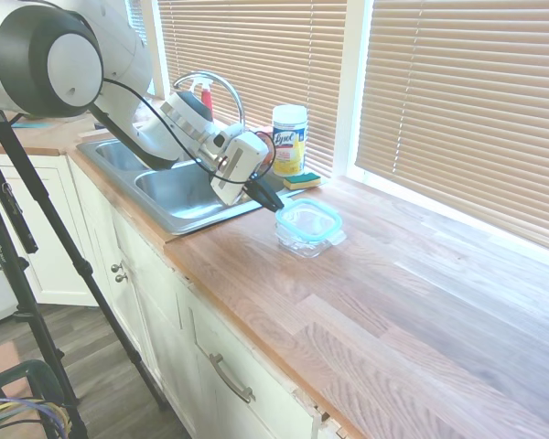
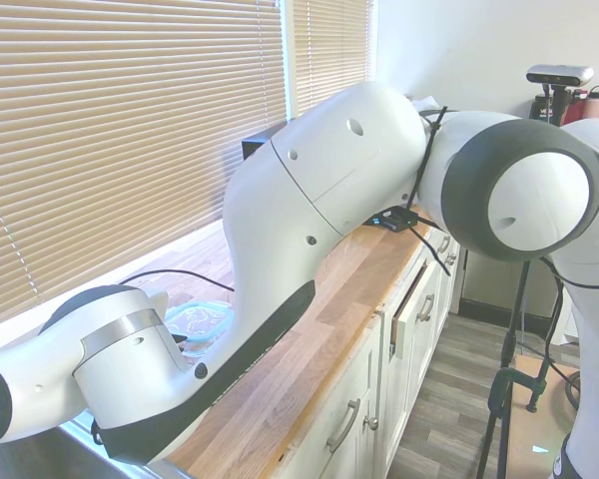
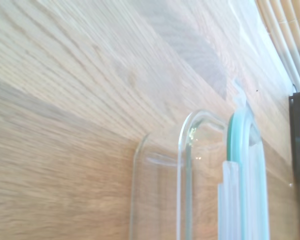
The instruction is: Uncover the lid of the food container
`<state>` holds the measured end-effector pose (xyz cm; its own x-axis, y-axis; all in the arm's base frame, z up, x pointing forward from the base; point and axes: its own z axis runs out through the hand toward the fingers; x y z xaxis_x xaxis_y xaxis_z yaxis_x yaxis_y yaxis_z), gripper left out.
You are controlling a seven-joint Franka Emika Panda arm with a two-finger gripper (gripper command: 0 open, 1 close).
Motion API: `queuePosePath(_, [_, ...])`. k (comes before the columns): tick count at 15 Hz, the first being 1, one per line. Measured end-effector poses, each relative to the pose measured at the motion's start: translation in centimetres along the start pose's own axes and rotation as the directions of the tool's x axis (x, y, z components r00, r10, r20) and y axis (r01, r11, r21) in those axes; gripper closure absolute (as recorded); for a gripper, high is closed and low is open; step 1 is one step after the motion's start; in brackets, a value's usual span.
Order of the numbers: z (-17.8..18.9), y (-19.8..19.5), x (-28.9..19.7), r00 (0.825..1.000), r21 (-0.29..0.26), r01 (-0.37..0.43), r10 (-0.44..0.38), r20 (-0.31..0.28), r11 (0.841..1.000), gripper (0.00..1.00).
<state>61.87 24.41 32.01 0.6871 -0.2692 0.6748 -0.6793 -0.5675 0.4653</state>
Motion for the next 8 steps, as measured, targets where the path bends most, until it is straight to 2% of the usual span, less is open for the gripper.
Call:
queuePosePath(4, [-0.7, 2.3, 3.6, 0.995, 0.04, -0.088, 0.085, 0.057, 0.995, 1.0])
queuePosePath(8, [0.1, 4.9, 7.6, 0.979, 0.04, -0.19, 0.186, 0.085, 0.981, 1.0])
